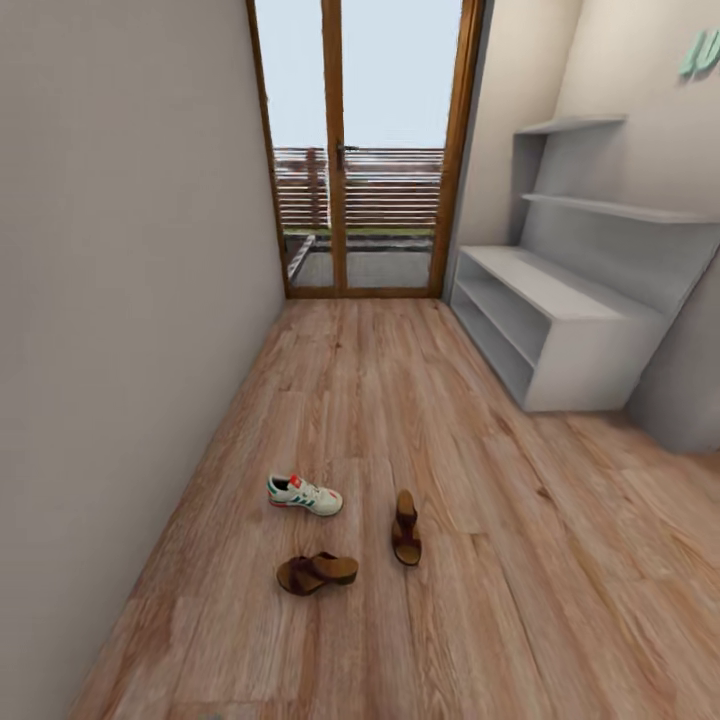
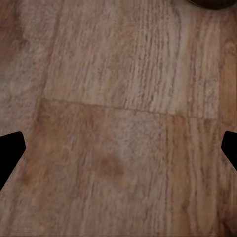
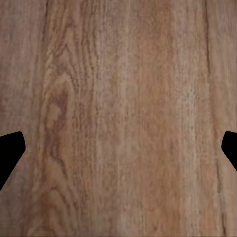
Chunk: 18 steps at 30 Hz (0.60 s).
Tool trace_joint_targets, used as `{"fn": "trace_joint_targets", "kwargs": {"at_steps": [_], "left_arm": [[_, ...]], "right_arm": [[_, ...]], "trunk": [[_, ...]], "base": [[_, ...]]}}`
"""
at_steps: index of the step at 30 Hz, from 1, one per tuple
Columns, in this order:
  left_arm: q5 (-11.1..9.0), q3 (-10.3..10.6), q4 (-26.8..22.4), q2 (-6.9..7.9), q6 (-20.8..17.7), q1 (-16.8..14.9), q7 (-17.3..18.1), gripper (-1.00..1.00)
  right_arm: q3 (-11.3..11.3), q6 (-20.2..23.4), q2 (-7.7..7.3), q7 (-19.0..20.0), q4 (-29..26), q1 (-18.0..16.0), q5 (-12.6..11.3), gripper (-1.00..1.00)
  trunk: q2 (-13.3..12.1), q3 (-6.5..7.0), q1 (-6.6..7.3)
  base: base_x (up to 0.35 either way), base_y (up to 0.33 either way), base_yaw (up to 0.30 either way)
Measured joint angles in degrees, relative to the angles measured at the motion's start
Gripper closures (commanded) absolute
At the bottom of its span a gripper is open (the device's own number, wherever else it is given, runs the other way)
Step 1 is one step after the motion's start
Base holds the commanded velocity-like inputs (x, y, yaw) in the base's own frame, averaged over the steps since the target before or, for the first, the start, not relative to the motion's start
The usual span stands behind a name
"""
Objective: Pick up the two gym shoes and the two sandals from the corridor floor and place them onto the hallstand (shoe rack) in the corridor, making sure they are on the rack and not on the floor. Arrange them so the two gym shoes are next to each other and the two sandals are next to each other.
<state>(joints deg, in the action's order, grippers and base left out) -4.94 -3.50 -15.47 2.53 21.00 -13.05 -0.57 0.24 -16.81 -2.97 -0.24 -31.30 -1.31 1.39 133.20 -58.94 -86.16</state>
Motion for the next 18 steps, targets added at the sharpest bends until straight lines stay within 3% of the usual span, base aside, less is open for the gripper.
{"fn": "trace_joint_targets", "kwargs": {"at_steps": [10, 18], "left_arm": [[0.00, -0.01, 0.02, 0.01, 0.00, 0.00, 0.00, -1.00], [0.00, -0.01, 0.04, -0.03, 0.00, -0.01, 0.00, -1.00]], "right_arm": [[0.00, 0.00, 0.00, 0.00, 0.00, 0.00, -0.03, -1.00], [0.00, -0.04, 0.00, 0.02, -0.09, 0.02, -0.03, -1.00]], "trunk": [[0.00, -0.22, 0.00], [0.00, -0.30, 0.00]], "base": [[0.319, 0.087, 0.252], [0.320, 0.028, 0.073]]}}
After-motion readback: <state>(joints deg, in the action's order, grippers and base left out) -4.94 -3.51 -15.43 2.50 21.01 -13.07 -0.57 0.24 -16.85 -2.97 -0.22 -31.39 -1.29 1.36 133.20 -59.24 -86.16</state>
